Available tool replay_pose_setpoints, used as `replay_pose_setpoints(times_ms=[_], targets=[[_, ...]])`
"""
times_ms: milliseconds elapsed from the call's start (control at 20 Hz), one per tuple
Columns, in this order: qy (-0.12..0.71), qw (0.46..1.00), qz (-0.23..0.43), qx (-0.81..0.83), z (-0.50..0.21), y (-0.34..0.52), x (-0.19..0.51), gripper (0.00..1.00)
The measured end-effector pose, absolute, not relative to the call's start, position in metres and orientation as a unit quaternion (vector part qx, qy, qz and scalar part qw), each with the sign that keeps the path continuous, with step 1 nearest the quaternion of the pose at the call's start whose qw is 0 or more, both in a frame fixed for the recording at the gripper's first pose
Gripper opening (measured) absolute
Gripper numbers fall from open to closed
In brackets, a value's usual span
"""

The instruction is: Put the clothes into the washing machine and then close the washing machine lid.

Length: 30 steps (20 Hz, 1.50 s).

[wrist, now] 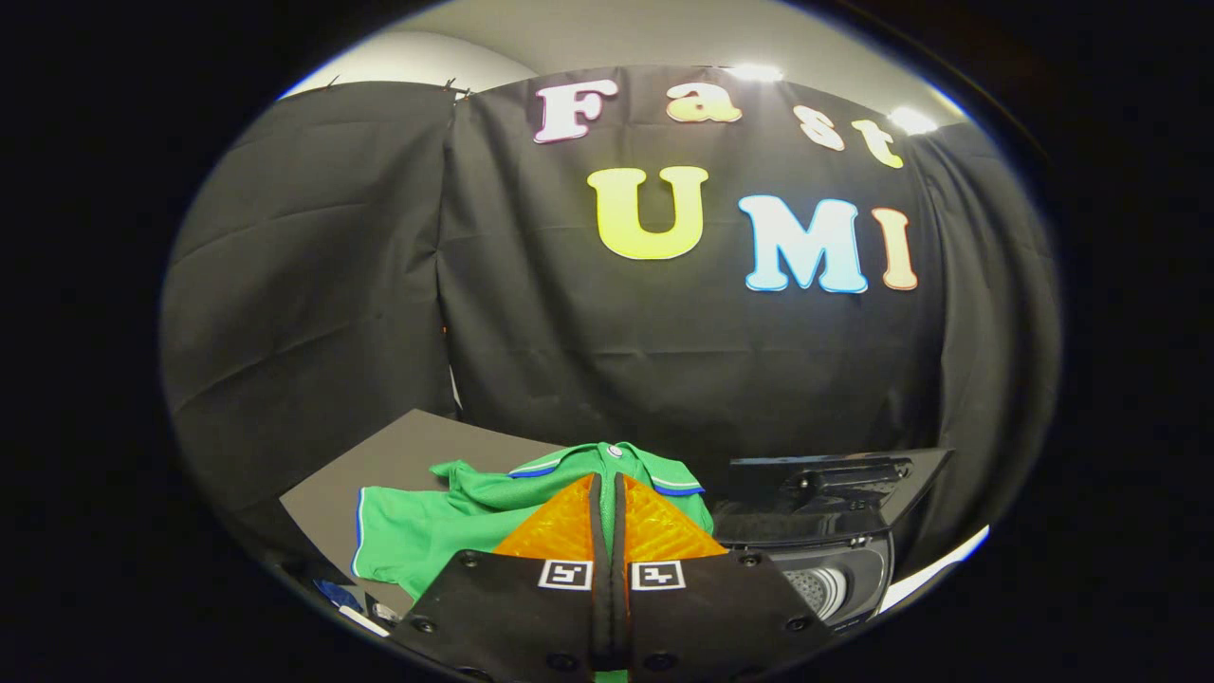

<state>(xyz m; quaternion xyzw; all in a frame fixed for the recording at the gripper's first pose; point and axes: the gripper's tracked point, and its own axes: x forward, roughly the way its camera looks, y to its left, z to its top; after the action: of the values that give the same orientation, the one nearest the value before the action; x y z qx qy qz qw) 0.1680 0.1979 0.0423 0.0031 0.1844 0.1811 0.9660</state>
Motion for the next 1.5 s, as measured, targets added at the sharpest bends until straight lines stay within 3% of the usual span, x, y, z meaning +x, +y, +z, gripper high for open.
replay_pose_setpoints(times_ms=[1500], targets=[[0.210, 0.976, 0.055, 0.000, -0.033, -0.031, 0.205, 0.01]])
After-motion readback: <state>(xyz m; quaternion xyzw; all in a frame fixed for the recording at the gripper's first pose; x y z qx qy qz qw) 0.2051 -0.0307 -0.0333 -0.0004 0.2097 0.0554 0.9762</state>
